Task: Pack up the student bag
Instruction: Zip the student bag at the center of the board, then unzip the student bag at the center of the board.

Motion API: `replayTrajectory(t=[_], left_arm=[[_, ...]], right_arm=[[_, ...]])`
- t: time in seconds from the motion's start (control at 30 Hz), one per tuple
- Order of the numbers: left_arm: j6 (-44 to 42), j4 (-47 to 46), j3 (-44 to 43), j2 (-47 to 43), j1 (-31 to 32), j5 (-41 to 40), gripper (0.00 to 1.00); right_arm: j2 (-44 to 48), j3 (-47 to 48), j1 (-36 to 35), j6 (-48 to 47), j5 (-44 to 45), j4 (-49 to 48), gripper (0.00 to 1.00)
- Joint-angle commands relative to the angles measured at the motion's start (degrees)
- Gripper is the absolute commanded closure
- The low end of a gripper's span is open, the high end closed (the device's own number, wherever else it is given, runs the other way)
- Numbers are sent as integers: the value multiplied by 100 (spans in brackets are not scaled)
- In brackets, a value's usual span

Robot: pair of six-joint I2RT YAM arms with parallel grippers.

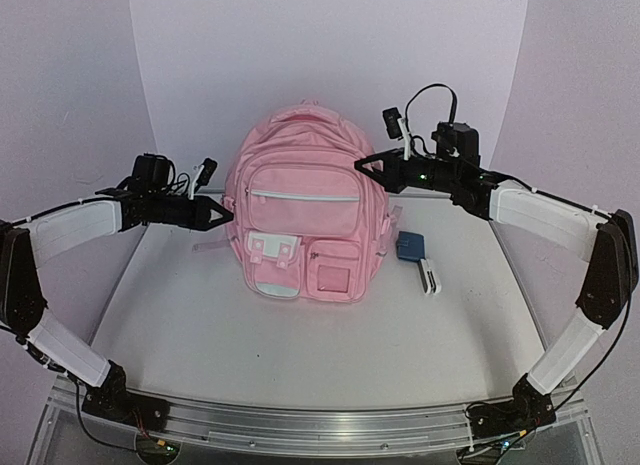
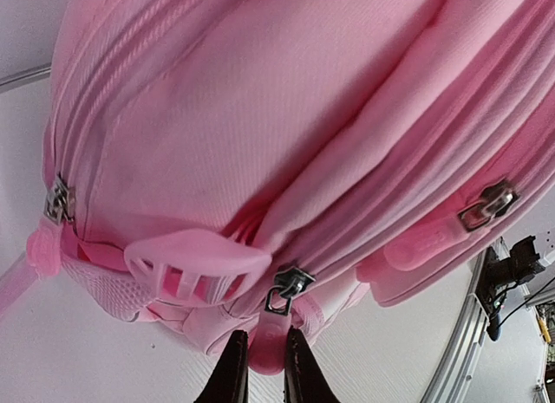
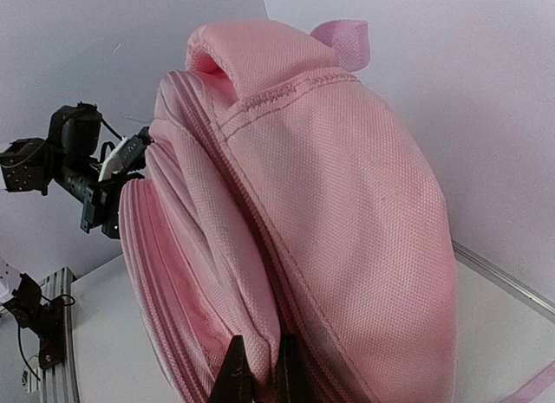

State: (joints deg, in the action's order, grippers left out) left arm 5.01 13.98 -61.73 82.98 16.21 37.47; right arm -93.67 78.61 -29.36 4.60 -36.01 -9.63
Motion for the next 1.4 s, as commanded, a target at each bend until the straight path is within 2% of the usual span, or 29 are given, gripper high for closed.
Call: replayTrajectory(t=[0.0, 0.53, 0.6, 0.73, 0.83, 1.07, 1.23, 1.37], left_arm=[[390, -423, 439, -83, -46, -269, 100], [825, -459, 1189, 103, -46, -258, 100], [865, -445, 1172, 8, -42, -162, 94], [877, -441, 949, -410, -39, 131, 68], [972, -435, 686, -676, -34, 600, 56], [1505, -963, 352, -755, 32, 1293, 50], [1879, -1378, 165, -411, 158, 1394, 53], [1867, -1618, 31, -109, 248, 1412, 55]], right_arm=[[252, 157, 130, 247, 16, -1190, 100], [446, -66, 141, 280, 182, -1285, 100], [455, -65, 137, 303, 161, -1299, 100], [501, -87, 137, 343, 104, -1309, 100], [510, -105, 133, 354, 91, -1314, 100], [479, -143, 139, 415, 56, -1349, 100], [464, -197, 141, 519, 19, -1452, 100], [493, -231, 141, 558, 6, -1497, 100]])
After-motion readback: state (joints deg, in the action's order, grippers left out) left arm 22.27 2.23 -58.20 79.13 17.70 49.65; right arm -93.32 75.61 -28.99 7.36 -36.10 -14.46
